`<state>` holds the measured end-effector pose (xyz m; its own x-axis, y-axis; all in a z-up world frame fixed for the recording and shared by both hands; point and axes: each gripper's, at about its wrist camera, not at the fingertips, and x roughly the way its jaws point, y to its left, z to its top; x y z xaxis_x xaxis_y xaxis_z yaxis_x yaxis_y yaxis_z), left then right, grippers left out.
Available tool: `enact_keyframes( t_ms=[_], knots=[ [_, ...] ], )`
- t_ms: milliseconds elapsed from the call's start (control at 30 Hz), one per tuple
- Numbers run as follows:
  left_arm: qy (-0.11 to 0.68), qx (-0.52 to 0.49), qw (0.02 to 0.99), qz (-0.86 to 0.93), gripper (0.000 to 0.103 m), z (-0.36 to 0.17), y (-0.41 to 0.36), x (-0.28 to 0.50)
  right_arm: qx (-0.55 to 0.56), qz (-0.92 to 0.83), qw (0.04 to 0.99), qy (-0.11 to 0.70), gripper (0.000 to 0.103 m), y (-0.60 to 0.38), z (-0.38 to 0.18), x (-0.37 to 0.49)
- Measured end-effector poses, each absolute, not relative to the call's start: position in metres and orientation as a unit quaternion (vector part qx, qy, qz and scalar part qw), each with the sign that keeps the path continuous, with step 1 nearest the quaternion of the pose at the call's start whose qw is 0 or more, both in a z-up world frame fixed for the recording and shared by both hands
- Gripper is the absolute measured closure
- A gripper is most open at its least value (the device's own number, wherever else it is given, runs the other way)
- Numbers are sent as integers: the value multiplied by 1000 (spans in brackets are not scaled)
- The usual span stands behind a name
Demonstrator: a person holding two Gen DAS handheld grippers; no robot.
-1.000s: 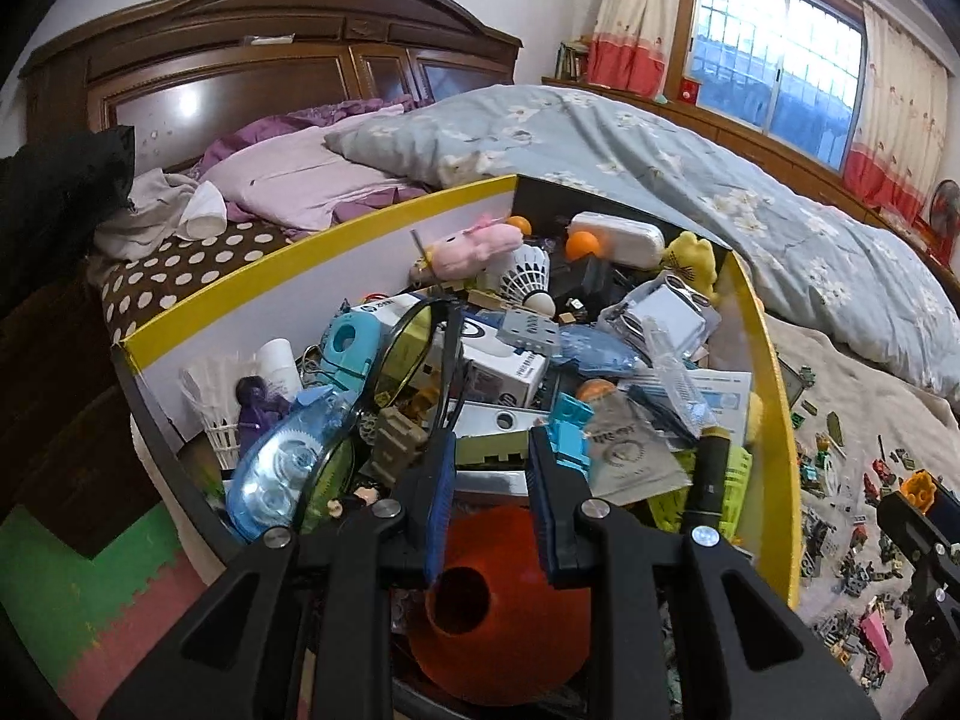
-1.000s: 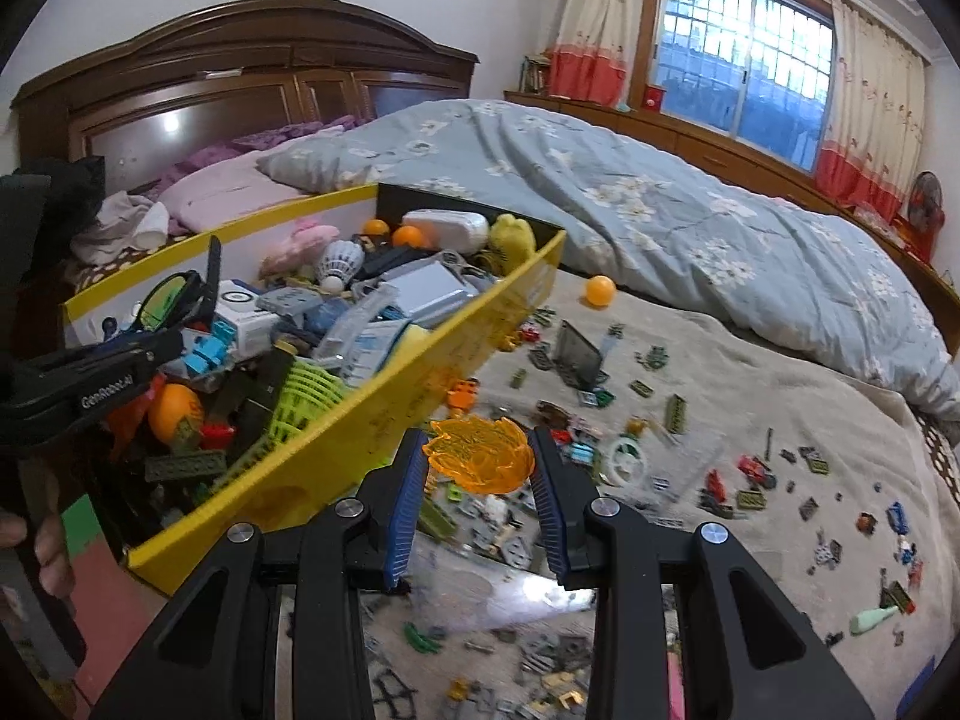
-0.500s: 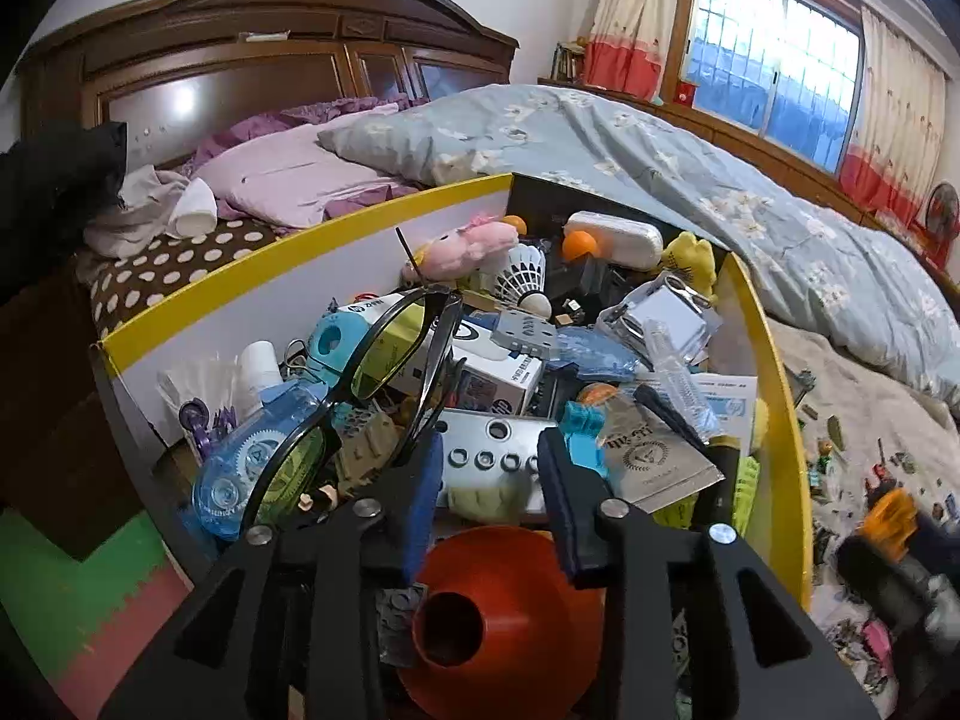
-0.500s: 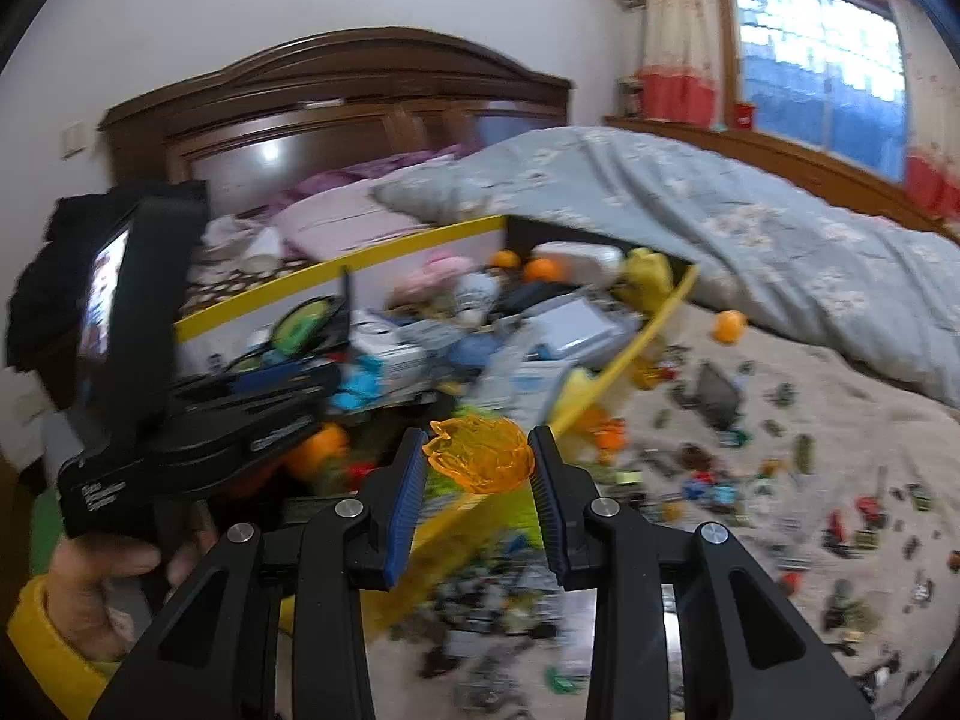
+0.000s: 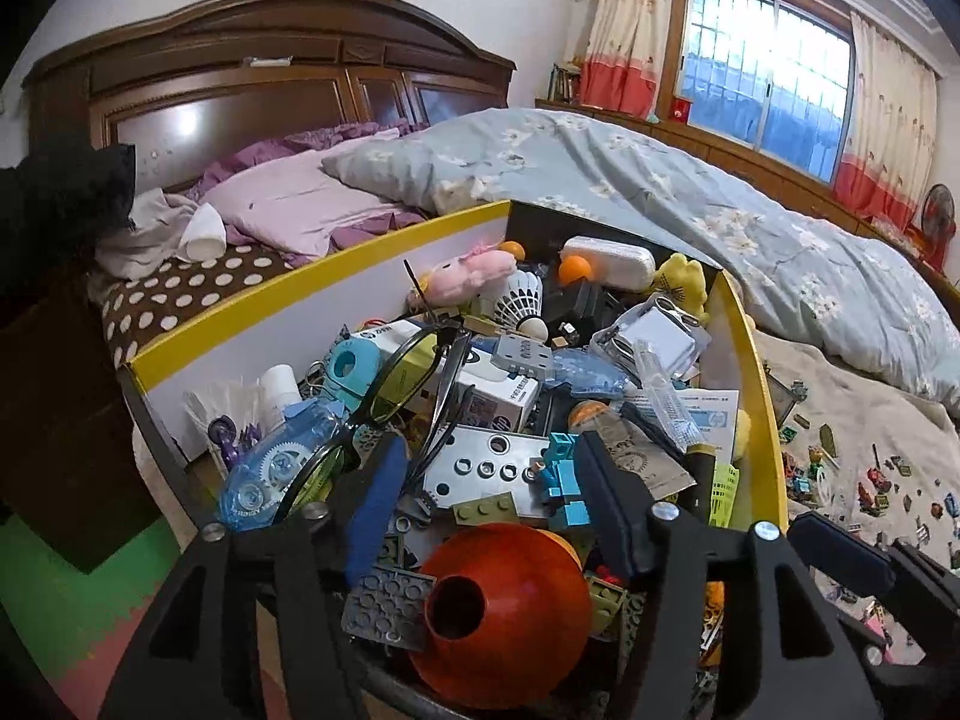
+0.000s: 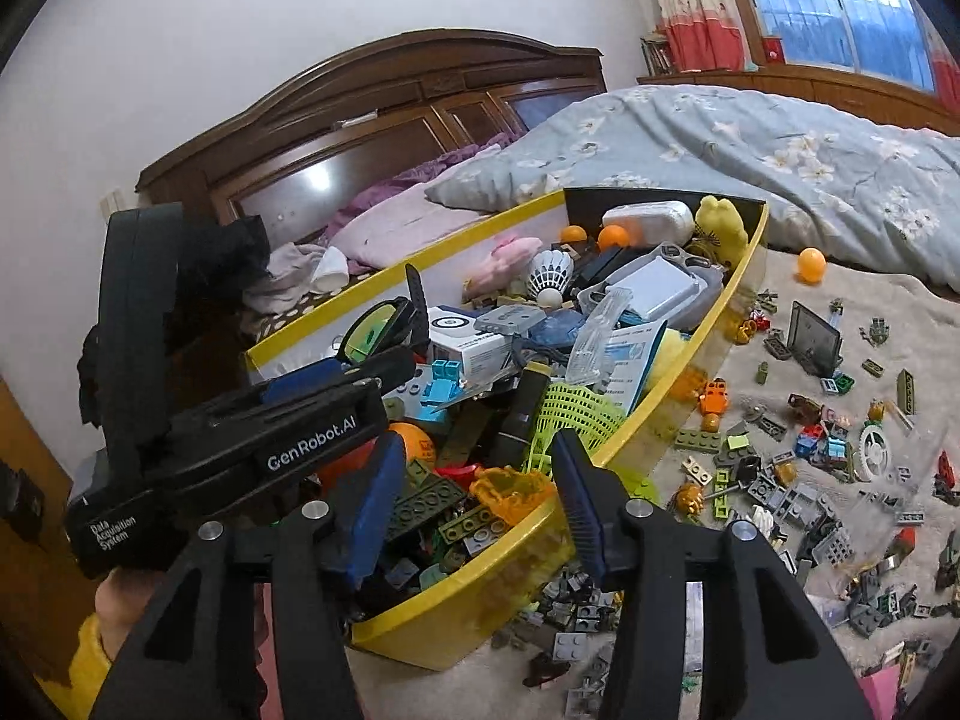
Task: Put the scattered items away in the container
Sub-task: 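Lower the olive brick into the box and open the left tool while the right releases the orange piece, then withdraw both open tools from the box back over the bricks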
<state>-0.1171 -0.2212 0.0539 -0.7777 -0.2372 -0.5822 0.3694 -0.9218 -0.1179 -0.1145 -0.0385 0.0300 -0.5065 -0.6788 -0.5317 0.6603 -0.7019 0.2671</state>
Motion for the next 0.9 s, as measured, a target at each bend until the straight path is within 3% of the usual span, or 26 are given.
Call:
enact_keyframes(
  t_ms=[900],
  knots=[
    [61, 286, 61, -954, 44, 82, -124, -107, 280, -904, 315, -68, 51, 61, 49, -89]
  ],
)
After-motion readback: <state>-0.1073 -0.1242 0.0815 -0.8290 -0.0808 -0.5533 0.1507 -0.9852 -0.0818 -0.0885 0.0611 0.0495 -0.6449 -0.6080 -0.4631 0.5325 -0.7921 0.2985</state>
